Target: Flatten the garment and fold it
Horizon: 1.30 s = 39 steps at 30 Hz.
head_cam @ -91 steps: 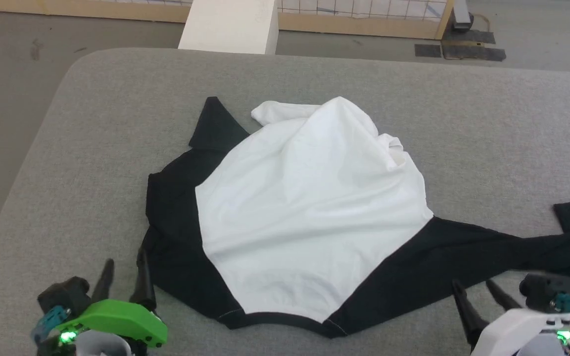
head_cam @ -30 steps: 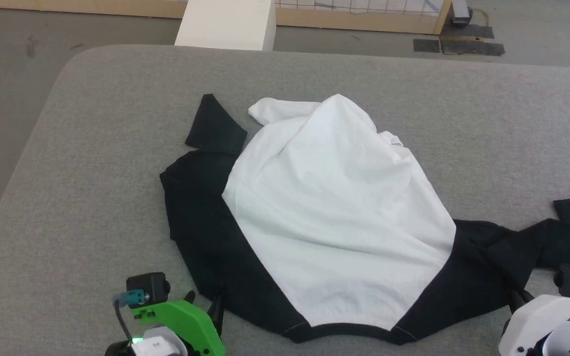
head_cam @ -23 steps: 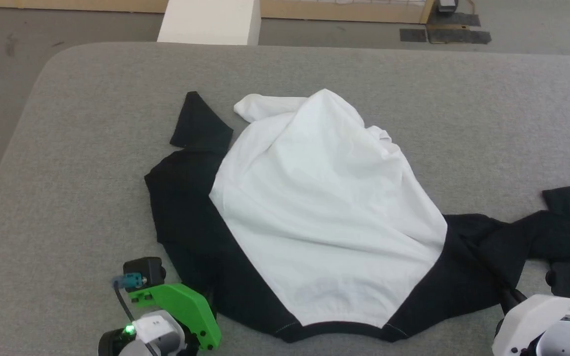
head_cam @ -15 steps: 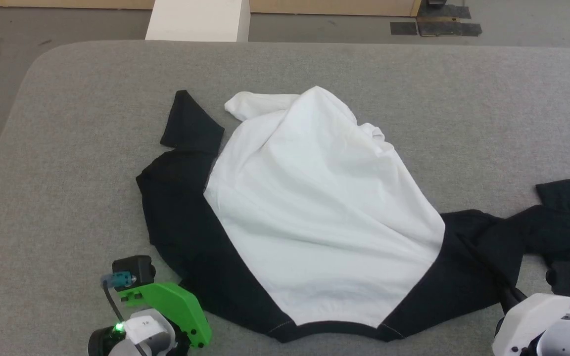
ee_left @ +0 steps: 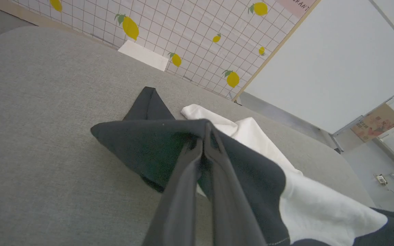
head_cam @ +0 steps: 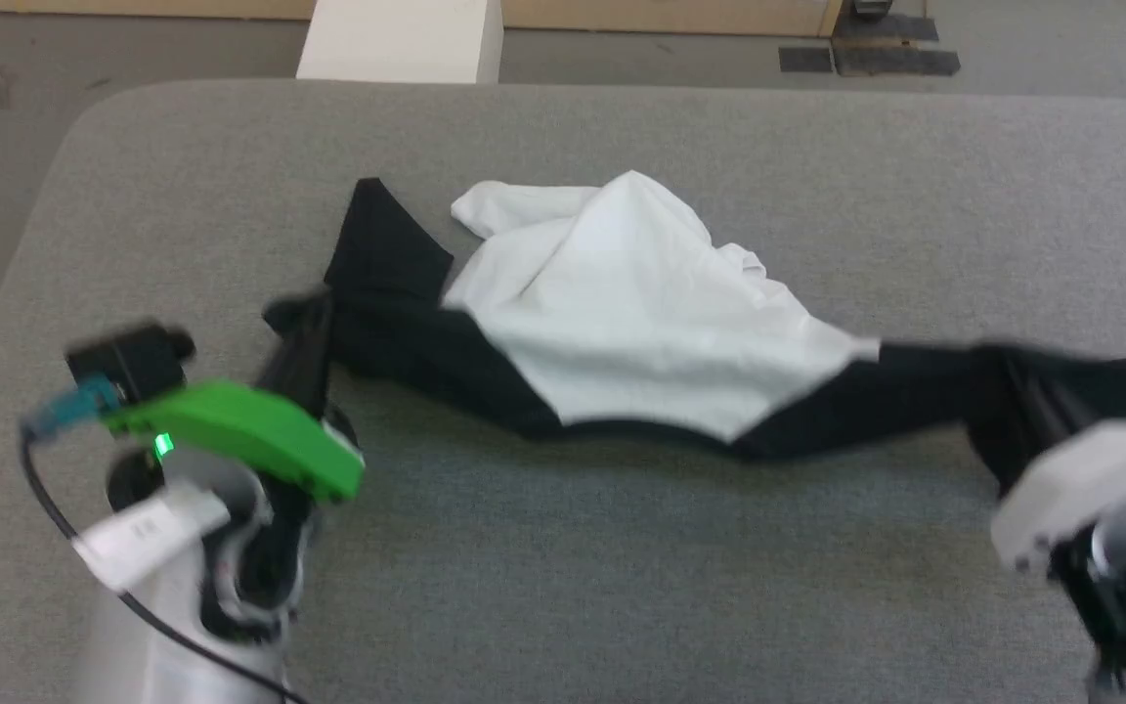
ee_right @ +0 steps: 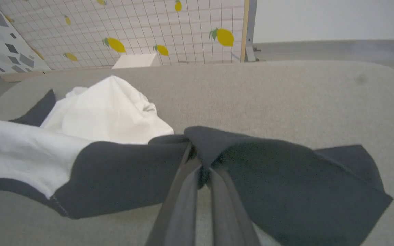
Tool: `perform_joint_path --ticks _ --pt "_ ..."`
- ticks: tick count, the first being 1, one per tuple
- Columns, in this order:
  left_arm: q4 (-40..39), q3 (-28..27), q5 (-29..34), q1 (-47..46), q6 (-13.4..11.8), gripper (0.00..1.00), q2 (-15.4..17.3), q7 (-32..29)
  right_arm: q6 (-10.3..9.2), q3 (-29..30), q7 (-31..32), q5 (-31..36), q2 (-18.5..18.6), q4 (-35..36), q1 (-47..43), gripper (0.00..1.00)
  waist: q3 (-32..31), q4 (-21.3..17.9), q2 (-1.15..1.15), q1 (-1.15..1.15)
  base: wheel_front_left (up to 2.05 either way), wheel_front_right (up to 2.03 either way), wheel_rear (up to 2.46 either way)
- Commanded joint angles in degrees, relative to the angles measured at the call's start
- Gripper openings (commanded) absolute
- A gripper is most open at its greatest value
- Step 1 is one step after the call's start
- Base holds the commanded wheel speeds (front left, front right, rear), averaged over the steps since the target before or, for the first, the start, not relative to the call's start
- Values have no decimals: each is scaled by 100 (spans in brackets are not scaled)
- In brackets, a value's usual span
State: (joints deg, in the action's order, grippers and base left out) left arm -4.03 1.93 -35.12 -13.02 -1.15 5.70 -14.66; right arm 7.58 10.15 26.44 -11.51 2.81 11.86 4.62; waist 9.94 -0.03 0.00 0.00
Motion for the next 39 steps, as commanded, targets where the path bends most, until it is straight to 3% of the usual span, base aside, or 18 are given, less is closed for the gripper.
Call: perform_joint_path --ticks 1,7,13,18,23,28,33,39 --pt "-143 -47 -98 -325 -23 0 82 -107 -9 -107 131 141 7 152 395 0 168 -87 0 0 0 0 0" --pt "-348 -184 -16 -1932 -93 0 519 -544 -9 -571 805 260 481 253 2202 0 860 -306 0 0 0 0 0" --pt "300 -325 119 -3998 -379 0 725 -719 -9 -1011 1122 274 1214 -642 4474 0 1706 -523 0 0 0 0 0" --pt "967 -286 565 -5373 -588 0 887 -419 -9 -1025 909 520 1383 -1692 6049 0 2187 -629 0 0 0 0 0" --pt "1614 -320 810 -6519 -728 0 870 190 -9 -862 410 916 1271 -2515 7253 0 2500 -704 0 0 0 0 0" --pt "1835 -401 804 -7171 -648 0 772 911 -9 -389 -262 1272 998 -2947 8153 0 2625 -745 0 0 0 0 0" --pt "1928 -526 705 -7549 -419 0 798 1527 -9 -65 -952 1673 1002 -3234 8722 0 2672 -730 0 0 0 0 0" --pt "2368 -443 583 -7244 -139 0 858 1477 -9 -115 -1161 1671 1051 -3691 8541 0 2718 -611 0 0 0 0 0"
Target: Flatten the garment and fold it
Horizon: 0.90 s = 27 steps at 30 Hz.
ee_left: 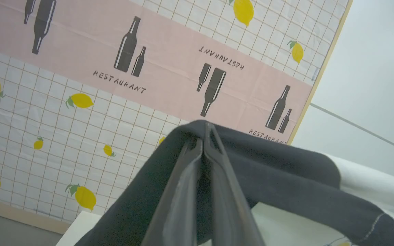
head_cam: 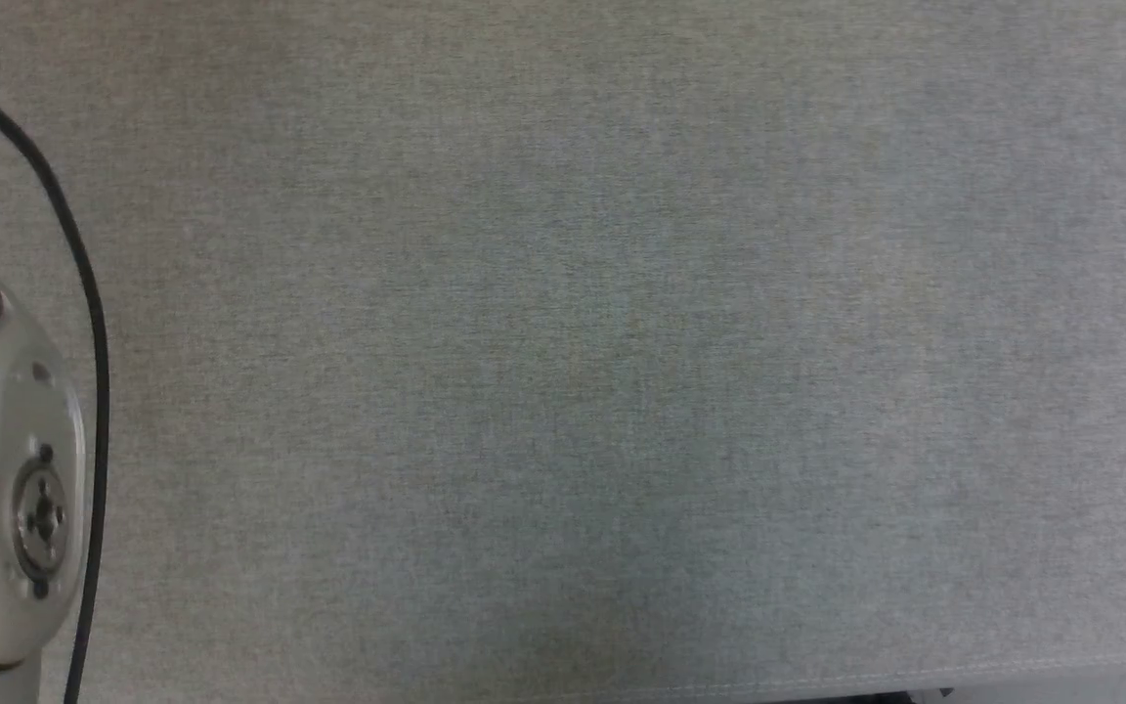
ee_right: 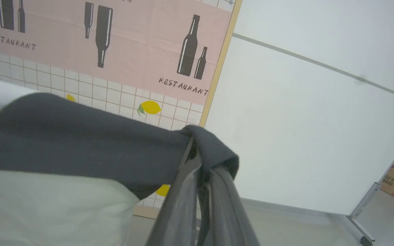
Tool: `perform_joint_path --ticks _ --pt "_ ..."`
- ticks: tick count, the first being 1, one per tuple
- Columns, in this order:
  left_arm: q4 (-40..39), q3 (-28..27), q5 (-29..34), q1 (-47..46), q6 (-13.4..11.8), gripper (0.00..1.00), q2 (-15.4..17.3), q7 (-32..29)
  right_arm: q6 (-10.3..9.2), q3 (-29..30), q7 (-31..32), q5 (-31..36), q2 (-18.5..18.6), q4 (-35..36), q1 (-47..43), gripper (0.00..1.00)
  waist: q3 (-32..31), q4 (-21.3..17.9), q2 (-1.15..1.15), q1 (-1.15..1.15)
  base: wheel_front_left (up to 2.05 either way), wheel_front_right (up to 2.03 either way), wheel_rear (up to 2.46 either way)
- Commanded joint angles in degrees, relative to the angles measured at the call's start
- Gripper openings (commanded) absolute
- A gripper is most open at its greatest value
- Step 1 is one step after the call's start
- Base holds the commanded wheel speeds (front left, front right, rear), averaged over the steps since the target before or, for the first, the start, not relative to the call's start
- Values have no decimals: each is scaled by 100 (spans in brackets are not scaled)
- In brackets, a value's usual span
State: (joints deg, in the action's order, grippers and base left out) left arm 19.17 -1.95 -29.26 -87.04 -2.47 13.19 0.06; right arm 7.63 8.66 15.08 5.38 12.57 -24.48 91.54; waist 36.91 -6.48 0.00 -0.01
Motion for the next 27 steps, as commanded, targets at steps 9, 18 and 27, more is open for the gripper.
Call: perform_joint_path --ticks 9,18,27 --pt "861 388 85 1939 386 0 374 -656 -14 -631 -136 -863 265 -336 -1957 0 -303 192 0 1 0 0 0" --pt "566 565 -420 4524 637 0 261 -1480 -14 -732 316 -1690 520 421 -4460 0 -1365 440 0 1 0 0 0" --pt "-640 613 -700 6902 324 0 -23 -1779 -14 110 903 -1766 -16 1926 -7040 0 -2198 636 0 1 0 0 0"
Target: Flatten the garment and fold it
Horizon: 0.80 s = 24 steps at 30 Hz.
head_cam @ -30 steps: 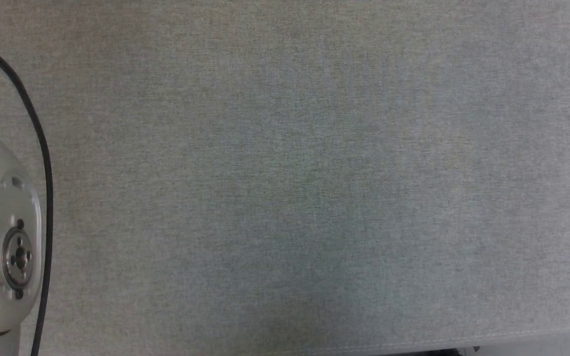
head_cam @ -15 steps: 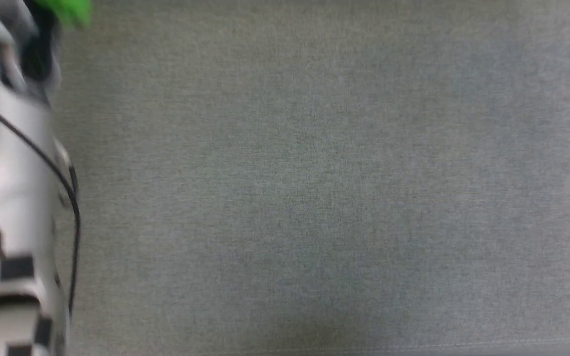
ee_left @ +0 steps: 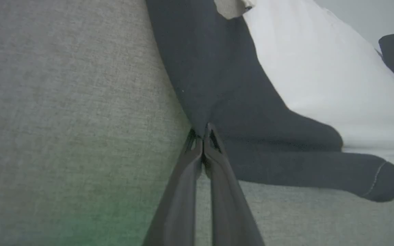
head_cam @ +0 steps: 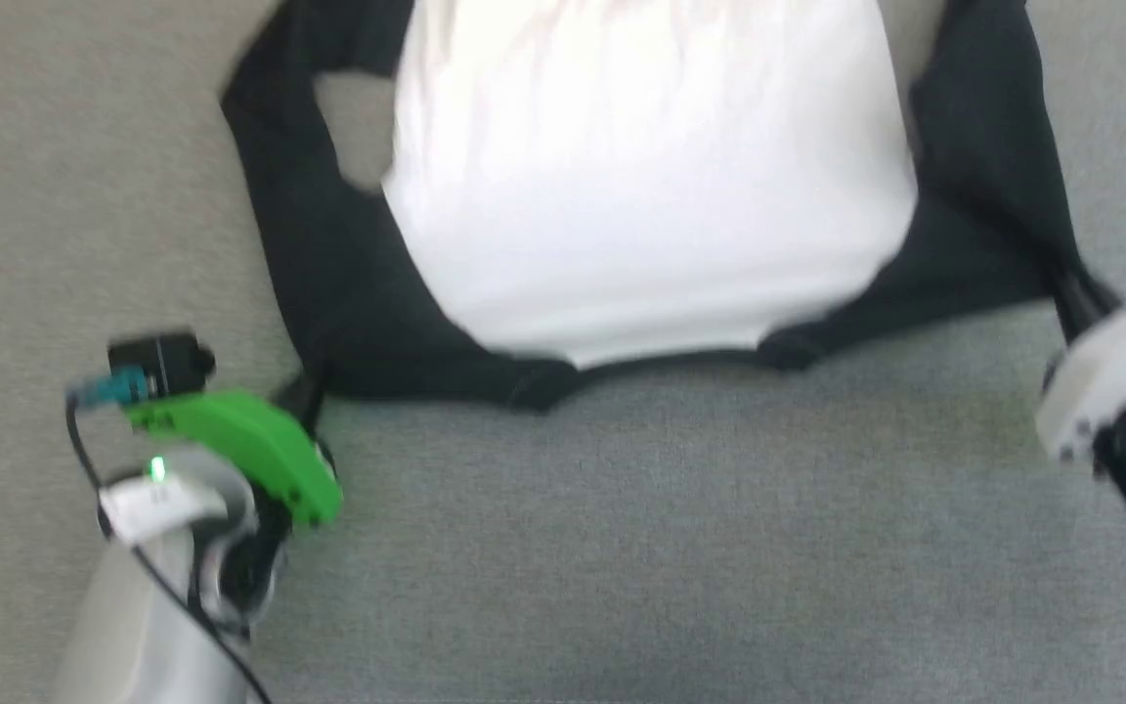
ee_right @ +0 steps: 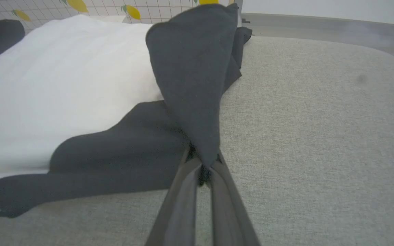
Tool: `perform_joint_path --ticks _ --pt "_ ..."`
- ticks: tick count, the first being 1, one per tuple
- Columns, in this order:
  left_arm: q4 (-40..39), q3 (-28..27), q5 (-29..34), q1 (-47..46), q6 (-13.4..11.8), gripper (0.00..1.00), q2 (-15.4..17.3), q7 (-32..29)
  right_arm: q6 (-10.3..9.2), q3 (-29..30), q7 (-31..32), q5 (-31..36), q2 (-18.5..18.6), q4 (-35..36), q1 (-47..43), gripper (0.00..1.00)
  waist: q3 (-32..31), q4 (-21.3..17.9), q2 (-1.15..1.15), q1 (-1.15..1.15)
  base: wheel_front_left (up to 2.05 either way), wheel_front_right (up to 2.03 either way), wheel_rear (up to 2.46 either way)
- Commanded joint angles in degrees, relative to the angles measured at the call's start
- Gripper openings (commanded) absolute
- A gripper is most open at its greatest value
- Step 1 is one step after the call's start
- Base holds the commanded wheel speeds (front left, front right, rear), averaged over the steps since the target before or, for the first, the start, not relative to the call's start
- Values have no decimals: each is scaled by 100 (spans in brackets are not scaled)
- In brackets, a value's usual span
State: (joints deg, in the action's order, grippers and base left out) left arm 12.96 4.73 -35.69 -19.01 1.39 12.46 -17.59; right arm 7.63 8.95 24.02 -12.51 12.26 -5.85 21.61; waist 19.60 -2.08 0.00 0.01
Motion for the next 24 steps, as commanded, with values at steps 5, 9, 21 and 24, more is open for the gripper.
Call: perform_joint_path --ticks 5,9,21,24 --pt "-651 -83 -115 963 -297 0 22 -171 -14 582 322 140 -555 880 -1074 0 -730 209 0 -1 0 0 0" --pt "-1110 -136 -177 1592 -478 0 42 -339 -14 743 631 212 -827 1338 -1764 0 -861 152 0 -1 0 0 0" --pt "-973 184 -66 2270 -380 0 -75 -159 -14 821 707 209 -936 524 -2712 0 -919 176 0 -1 0 0 0" --pt "-652 252 23 2173 -322 0 -108 28 -14 706 584 212 -936 180 -2682 0 -921 160 0 -1 0 0 0"
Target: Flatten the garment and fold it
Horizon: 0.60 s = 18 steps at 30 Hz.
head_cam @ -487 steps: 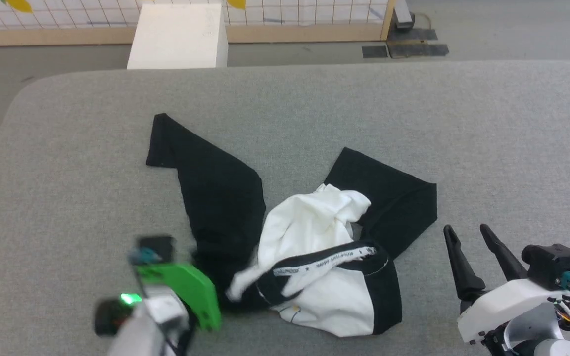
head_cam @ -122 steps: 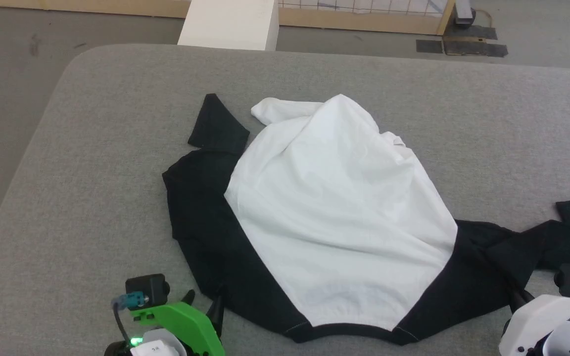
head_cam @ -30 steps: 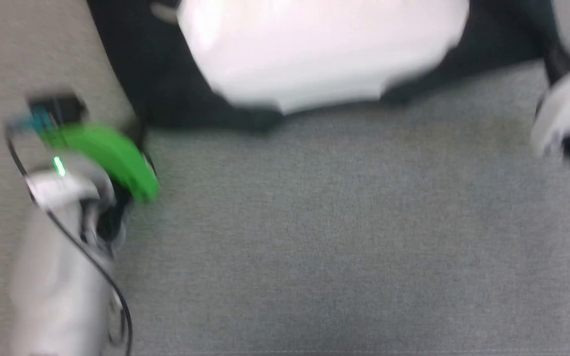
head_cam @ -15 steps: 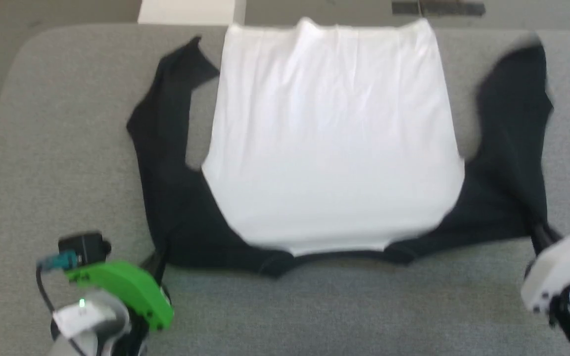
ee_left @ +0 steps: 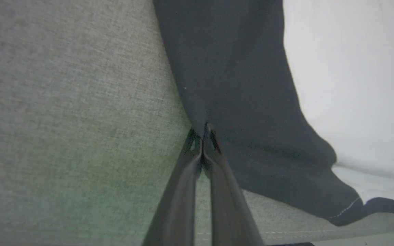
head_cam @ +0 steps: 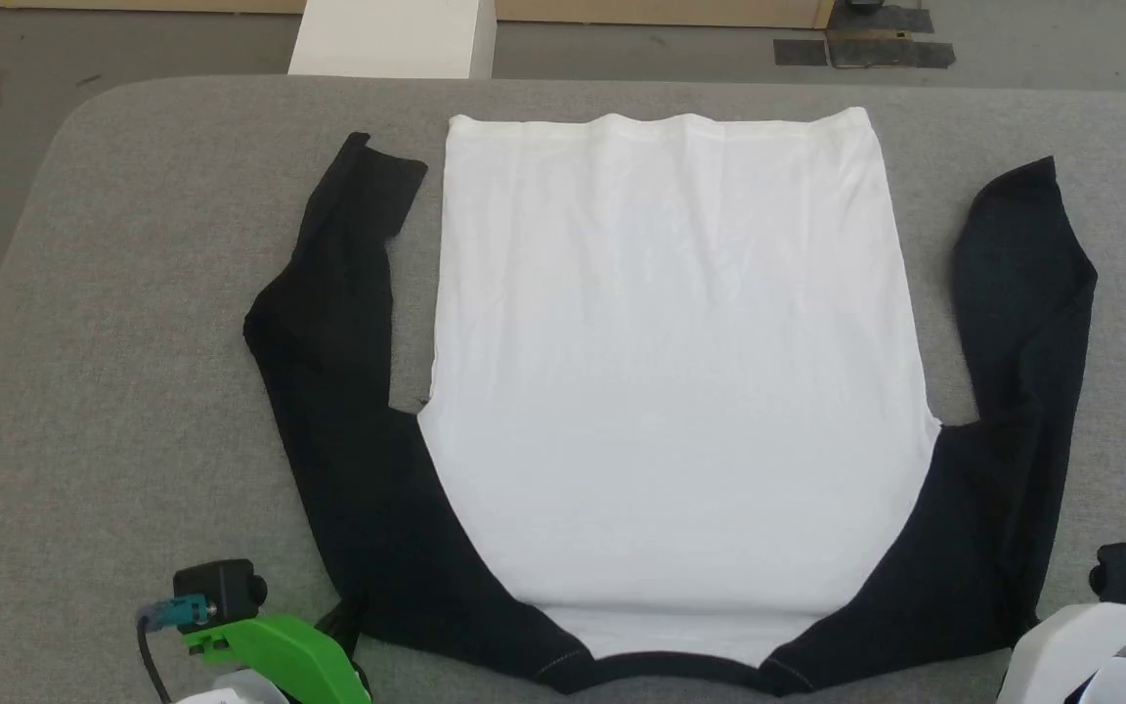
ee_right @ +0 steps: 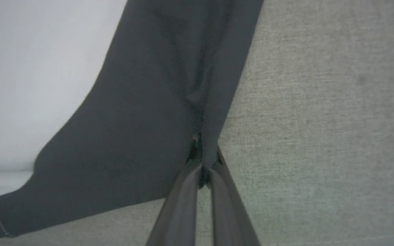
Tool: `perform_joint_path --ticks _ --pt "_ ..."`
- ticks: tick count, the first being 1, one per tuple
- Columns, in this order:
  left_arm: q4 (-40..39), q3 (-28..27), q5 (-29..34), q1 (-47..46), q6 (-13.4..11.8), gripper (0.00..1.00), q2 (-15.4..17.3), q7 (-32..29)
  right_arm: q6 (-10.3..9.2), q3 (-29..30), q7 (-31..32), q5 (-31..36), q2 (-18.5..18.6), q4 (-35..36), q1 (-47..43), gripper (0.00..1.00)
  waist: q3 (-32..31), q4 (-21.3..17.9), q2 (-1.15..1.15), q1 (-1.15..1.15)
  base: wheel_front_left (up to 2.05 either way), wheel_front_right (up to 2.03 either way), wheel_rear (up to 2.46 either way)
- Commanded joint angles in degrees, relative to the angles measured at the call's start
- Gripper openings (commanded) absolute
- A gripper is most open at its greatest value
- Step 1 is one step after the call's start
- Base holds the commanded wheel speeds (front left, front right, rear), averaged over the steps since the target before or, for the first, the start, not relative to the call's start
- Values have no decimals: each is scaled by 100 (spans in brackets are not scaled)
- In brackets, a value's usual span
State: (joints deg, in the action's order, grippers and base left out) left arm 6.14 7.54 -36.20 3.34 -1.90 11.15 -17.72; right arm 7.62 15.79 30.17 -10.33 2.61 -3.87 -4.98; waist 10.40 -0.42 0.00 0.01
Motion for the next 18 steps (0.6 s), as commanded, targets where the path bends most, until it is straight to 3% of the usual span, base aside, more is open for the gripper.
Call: perform_joint_path --ticks 1,2,3,12,18 --pt "133 -21 89 -104 18 42 -11 132 -13 -9 -84 2 28 -113 -8 2 -7 -10 0 -1 0 0 0" --pt "213 14 90 -128 58 100 -32 164 -13 -49 -128 20 28 -172 -3 40 -14 -11 0 -1 0 0 0" --pt "292 58 94 -153 114 100 -51 205 -13 -78 -178 27 28 -233 -4 100 -27 -9 0 -1 0 0 0" --pt "315 18 150 -119 299 100 -122 935 -13 -3 -1215 -231 27 43 -281 100 -279 65 0 -1 0 0 0" --pt "-67 -187 631 -203 243 100 184 1781 -13 -110 -2561 -99 27 598 -342 100 -316 24 0 -1 0 0 0"
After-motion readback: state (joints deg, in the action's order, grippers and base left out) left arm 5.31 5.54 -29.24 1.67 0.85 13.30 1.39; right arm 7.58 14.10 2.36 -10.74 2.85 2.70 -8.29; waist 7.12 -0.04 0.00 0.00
